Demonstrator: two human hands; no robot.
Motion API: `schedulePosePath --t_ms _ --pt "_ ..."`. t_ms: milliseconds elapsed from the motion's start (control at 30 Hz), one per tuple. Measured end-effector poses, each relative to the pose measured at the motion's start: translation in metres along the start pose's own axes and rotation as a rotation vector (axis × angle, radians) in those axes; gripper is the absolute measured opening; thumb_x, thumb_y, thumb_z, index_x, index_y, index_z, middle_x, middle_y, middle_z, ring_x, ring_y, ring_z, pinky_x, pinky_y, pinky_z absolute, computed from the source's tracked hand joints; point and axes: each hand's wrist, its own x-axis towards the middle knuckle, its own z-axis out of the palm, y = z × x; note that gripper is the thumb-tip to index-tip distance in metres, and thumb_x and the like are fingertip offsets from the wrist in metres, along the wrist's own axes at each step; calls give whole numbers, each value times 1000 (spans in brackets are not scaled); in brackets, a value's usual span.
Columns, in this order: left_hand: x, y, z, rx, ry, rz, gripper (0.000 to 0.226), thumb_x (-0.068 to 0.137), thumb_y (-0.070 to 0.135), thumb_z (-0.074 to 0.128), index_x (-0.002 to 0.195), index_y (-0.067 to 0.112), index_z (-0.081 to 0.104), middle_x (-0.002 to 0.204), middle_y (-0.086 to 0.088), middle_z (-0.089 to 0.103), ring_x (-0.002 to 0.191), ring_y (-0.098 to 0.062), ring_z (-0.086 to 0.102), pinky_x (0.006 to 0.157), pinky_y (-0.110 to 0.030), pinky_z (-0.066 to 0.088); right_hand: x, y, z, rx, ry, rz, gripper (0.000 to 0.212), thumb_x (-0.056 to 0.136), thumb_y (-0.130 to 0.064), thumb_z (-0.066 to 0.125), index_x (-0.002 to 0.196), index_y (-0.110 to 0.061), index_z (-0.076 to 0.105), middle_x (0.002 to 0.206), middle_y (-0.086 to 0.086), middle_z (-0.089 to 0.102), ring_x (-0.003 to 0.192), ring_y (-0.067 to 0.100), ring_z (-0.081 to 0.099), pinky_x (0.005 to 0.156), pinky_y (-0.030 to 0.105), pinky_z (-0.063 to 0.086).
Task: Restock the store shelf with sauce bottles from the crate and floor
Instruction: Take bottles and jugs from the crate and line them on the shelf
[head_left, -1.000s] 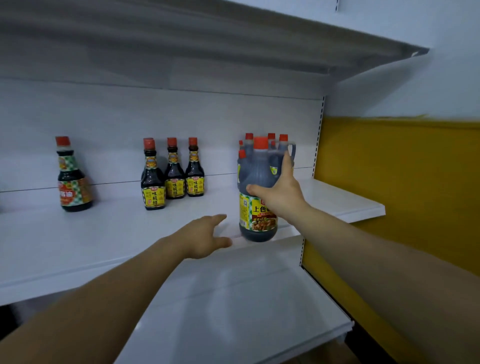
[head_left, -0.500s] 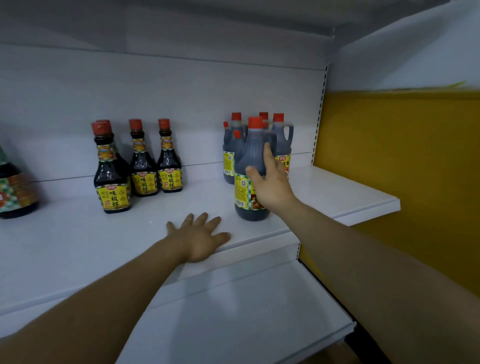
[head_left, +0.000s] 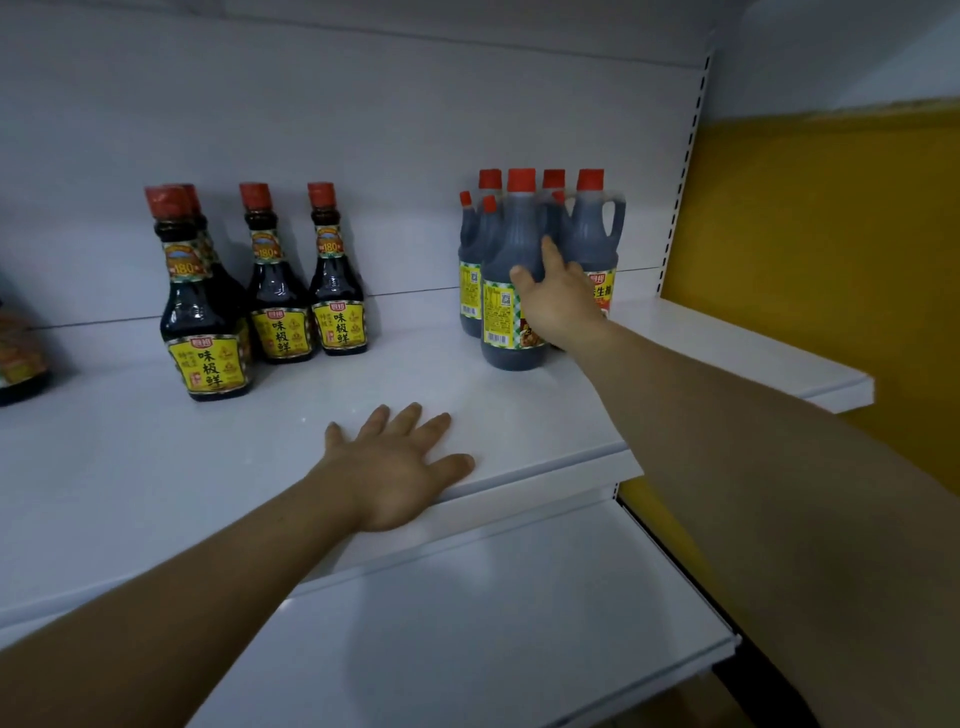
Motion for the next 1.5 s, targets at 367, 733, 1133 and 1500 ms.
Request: schedulePosePath --t_ms 367,733,1133,1500 --pt "0 1 0 -34 2 8 67 90 69 18 149 43 -1 161 9 -8 148 -19 -7 116 -57 -1 11 1 14 -214 127 -54 63 100 -48 37 152 -20 17 138 17 39 129 35 38 104 46 37" --pt "88 26 -41 -583 240 -18 89 79 46 71 149 25 20 152 -8 27 136 -27 34 105 -35 36 40 23 -43 -167 291 -101 85 85 -57 60 150 -21 19 148 14 28 136 35 29 106 48 37" --pt "196 67 -41 -1331 493 189 86 63 -1 85 123 27 30 101 13 56 88 -1 58 61 -9 47 105 36 -33 166 176 -11 99 80 -59 66 153 -28 6 152 9 14 136 39 34 109 45 34" --pt "213 63 -23 -1302 548 193 91 66 5 84 133 27 27 113 6 58 99 -8 60 78 -21 50 104 41 -21 133 221 -49 96 82 -65 59 152 -29 3 151 10 15 134 38 36 108 44 34"
